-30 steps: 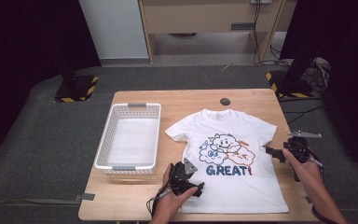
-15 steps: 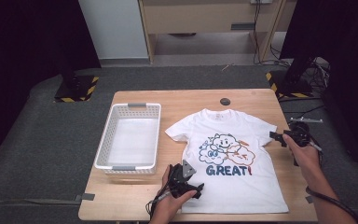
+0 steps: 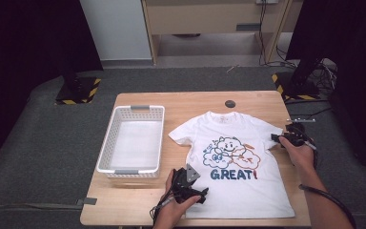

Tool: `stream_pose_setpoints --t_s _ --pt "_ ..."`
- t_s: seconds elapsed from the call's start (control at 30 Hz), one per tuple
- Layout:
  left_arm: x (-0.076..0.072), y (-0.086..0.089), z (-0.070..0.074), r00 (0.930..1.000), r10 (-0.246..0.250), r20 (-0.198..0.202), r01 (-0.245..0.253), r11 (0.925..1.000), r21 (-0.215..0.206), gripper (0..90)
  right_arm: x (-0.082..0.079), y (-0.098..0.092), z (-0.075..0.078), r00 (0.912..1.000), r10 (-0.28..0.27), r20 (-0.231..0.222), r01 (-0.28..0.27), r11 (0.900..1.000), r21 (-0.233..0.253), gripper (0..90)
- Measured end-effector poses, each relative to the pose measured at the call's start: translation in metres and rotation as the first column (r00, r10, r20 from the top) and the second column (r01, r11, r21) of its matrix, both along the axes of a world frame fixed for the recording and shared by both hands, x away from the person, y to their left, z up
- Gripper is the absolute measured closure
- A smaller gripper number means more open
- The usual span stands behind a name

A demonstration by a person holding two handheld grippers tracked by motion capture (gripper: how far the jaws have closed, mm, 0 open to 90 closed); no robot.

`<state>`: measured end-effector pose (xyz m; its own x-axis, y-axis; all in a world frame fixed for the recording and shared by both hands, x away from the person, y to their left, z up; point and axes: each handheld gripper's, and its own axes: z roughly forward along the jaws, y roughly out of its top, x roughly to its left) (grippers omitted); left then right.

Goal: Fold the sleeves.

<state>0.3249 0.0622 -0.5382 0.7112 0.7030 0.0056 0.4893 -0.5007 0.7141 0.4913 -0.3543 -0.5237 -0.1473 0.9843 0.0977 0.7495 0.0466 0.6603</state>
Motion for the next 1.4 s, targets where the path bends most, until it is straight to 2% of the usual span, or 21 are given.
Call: stream_pose_setpoints --t_s 0.1,0.2,0.23,0.3,0.33,0.37,0.43,0.53,0.73,0.9,1.13,1.4 --pt "0.0 0.0 0.0 1.0 0.003 0.0 -0.003 1.0 0.001 2.6 0.0 0.004 -0.001 0.9999 -0.004 0.009 0.004 1.0 -0.005 38.9" --pt "0.0 0.0 0.0 1.0 0.003 0.0 -0.003 1.0 0.0 2.6 0.0 0.011 -0.001 0.999 0.039 0.02 -0.038 0.998 -0.043 50.8" --pt "0.0 0.0 0.0 1.0 0.003 0.0 -0.003 1.0 0.0 2.6 0.0 0.011 -0.001 0.999 0.039 0.02 -0.038 0.998 -0.043 50.8" --pt "0.0 0.0 0.0 1.0 0.003 -0.001 -0.003 1.0 0.0 2.6 -0.002 0.015 -0.002 0.9976 0.058 0.037 -0.056 0.997 -0.056 62.4" --pt "0.0 0.0 0.0 1.0 0.003 -0.001 -0.003 1.0 0.001 2.6 -0.003 0.017 -0.003 0.9965 0.065 0.052 -0.063 0.997 -0.047 71.4" --pt "0.0 0.0 0.0 1.0 0.003 -0.001 -0.003 1.0 0.0 2.6 -0.004 0.017 -0.004 0.9959 0.07 0.057 -0.068 0.997 -0.042 74.9" --pt "0.0 0.0 0.0 1.0 0.003 -0.001 -0.003 1.0 0.001 2.6 -0.004 0.018 -0.004 0.9951 0.077 0.061 -0.075 0.997 -0.033 81.3" --pt "0.0 0.0 0.0 1.0 0.003 -0.001 -0.003 1.0 0.0 2.6 -0.004 0.02 -0.004 0.9947 0.082 0.062 -0.081 0.996 -0.028 85.1" --pt "0.0 0.0 0.0 1.0 0.003 -0.001 -0.003 1.0 0.0 2.6 -0.007 0.023 -0.002 0.9926 0.091 0.08 -0.088 0.995 -0.04 86.5" --pt "0.0 0.0 0.0 1.0 0.003 -0.001 -0.003 1.0 0.0 2.6 -0.009 0.029 0.006 0.9888 0.109 0.101 -0.103 0.993 -0.063 86.4" --pt "0.0 0.0 0.0 1.0 0.002 -0.002 -0.002 1.0 0.0 2.6 -0.009 0.053 0.026 0.9737 0.185 0.133 -0.171 0.979 -0.111 86.3" --pt "0.0 0.0 0.0 1.0 0.002 -0.002 -0.002 1.0 0.0 2.6 -0.006 0.079 0.027 0.9608 0.248 0.123 -0.23 0.962 -0.148 85.8"
